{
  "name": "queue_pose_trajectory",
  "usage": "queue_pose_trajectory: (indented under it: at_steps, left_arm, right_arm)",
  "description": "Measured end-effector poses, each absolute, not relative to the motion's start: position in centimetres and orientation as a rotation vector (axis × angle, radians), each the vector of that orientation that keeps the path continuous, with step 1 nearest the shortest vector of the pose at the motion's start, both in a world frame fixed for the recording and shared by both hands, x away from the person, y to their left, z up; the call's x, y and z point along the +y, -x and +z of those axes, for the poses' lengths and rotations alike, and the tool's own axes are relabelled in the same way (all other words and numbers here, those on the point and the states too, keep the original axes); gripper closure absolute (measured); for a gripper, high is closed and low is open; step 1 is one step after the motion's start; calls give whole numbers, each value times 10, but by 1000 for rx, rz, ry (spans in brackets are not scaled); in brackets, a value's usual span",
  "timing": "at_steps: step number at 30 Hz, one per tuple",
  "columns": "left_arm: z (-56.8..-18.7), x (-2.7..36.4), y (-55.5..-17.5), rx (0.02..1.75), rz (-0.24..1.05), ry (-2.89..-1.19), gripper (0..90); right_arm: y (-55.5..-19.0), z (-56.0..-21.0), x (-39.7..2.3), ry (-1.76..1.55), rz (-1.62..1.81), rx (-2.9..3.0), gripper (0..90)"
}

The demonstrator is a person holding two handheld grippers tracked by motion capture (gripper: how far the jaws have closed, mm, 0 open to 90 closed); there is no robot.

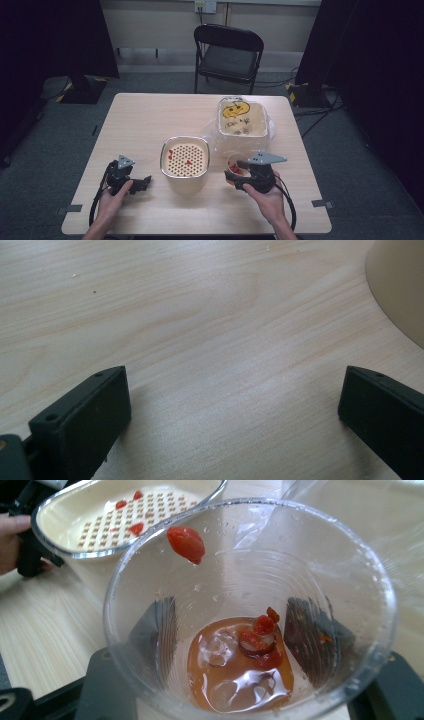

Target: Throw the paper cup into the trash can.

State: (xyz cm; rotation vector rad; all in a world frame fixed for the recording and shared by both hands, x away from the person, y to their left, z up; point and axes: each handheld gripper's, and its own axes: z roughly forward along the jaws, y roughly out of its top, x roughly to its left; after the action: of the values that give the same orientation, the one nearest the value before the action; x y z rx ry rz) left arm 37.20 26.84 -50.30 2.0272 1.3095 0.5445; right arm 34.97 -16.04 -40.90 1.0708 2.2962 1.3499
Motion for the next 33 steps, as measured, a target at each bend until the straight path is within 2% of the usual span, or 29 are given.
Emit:
queue_pose_trajectory:
  at_steps: [18,33]
  left_arm:
    - [-503,268,-372,1310,544,-2027,0]
    - [-503,268,-372,1310,545,-2027,0]
  right_arm:
    - [-373,-331,-136,-934,1515,2219,387]
    - [-416,-324,-83,-831,1566,2112,397]
